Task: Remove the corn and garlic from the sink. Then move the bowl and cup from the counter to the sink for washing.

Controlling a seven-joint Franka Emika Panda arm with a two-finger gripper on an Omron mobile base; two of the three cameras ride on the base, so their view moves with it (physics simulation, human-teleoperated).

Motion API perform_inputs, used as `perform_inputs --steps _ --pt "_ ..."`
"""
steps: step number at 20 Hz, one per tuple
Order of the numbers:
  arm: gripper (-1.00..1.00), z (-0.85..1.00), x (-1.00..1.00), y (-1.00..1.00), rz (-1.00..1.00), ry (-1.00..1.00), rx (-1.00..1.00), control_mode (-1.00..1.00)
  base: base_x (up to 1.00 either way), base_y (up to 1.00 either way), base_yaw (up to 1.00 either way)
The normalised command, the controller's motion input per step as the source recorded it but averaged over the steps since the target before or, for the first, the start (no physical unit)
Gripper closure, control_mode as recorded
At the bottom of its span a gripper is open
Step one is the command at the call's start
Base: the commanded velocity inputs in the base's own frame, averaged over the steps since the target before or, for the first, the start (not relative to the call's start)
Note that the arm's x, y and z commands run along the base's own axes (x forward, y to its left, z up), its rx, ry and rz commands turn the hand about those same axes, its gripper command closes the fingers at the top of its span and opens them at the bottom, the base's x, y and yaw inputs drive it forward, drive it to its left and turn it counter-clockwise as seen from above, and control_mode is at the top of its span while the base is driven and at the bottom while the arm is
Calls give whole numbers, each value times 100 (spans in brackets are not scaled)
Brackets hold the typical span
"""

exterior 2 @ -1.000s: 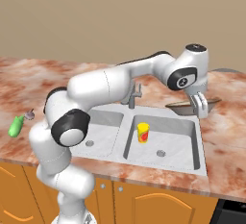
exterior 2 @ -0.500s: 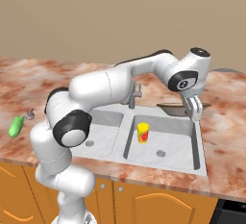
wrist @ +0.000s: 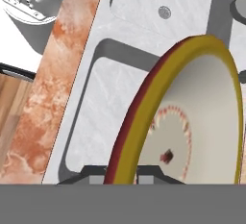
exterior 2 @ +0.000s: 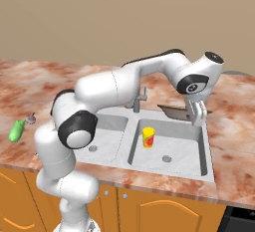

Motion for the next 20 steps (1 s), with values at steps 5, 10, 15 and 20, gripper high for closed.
perform_inputs --steps 5,10,15,20 --pt "100 -14 6 15 0 0 9 -100 0 0 0" --pt "100 -19 11 6 0 -4 7 -100 0 0 0" --pt "100 -17 10 0 0 -7 1 -100 0 0 0" --pt "100 -13 7 0 0 -5 0 -100 0 0 0"
